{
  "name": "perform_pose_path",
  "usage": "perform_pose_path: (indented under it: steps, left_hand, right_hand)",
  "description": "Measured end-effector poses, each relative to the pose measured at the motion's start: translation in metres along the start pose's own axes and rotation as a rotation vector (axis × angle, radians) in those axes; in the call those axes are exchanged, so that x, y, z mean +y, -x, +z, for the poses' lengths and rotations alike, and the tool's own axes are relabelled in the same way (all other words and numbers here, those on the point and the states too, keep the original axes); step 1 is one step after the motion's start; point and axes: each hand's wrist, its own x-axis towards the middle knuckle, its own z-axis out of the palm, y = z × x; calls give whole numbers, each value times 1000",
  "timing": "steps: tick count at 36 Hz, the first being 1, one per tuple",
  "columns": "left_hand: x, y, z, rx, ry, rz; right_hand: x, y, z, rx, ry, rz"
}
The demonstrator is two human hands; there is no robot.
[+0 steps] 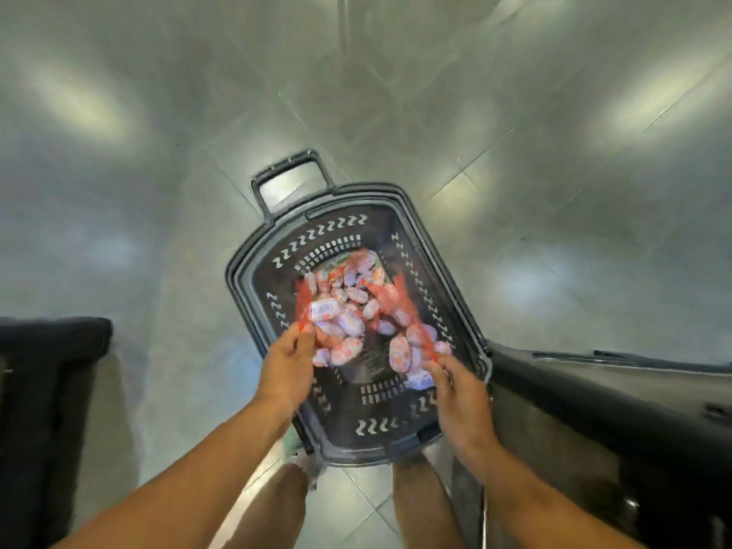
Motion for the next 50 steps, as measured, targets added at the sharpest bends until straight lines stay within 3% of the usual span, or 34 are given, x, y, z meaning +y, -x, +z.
perform_pose_path:
  steps: [5,12,19,24,30,40,50]
  left_hand:
    - [60,80,-54,-26,-34,169]
    - [123,195,-124,-76,26,437]
    - [154,280,-157,-190,62,539]
    - [166,332,-146,-337,-33,632]
    - [164,379,-104,-438,-113,704]
    - [149,462,18,-672,-124,847]
    - [135,523,107,-802,-205,857]
  right_hand:
    - [-76,75,-47,41,-171,-9]
    - [-163,203,-101,199,-346,-171]
    - [-183,322,-130,380,-375,-252]
    - [-165,388,-155,547,-407,-292]
    - [-108,444,-188,770,-507,-209]
    - [-20,485,-282,881,-642,-185]
    - [47,447,-377,952,-601,-128]
